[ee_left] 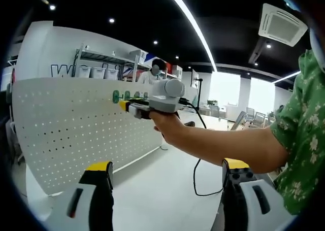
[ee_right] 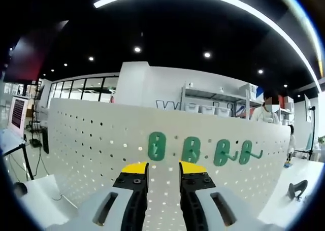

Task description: Insert the hook assembly into the mounting plate slot until the hook locks in place.

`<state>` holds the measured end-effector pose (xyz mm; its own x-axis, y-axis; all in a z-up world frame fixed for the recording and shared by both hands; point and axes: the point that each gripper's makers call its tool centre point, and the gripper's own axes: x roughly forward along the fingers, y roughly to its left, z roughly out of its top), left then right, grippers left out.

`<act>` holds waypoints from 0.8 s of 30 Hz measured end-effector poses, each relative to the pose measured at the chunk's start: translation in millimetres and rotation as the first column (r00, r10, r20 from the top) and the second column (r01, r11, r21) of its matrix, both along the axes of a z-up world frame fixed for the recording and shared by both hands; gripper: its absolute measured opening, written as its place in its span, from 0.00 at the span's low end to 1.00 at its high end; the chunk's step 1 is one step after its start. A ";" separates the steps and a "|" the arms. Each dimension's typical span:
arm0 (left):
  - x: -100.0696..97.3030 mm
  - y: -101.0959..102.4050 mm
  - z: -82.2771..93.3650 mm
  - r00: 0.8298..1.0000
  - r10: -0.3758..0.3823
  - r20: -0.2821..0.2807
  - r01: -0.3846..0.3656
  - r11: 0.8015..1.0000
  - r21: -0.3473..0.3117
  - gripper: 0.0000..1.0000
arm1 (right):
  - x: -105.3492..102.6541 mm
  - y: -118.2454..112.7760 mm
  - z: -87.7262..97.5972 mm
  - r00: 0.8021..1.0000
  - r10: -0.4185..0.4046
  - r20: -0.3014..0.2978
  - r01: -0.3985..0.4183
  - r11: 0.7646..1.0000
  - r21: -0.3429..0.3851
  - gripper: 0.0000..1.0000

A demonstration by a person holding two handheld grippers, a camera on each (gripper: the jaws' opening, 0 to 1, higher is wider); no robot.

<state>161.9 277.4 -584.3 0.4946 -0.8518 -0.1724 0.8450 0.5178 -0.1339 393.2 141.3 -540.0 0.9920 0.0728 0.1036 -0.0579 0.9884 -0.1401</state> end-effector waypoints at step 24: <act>-17.9 -8.9 12.1 0.999 0.017 0.027 -0.017 1.000 0.008 0.93 | -35.8 -14.1 4.2 0.999 0.038 -0.007 -0.037 0.994 0.106 0.76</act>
<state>144.0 268.4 -572.3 0.5133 -0.8421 -0.1655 0.8395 0.5327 -0.1068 357.4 127.2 -535.8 0.9896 0.0994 0.1042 -0.0963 0.9948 -0.0346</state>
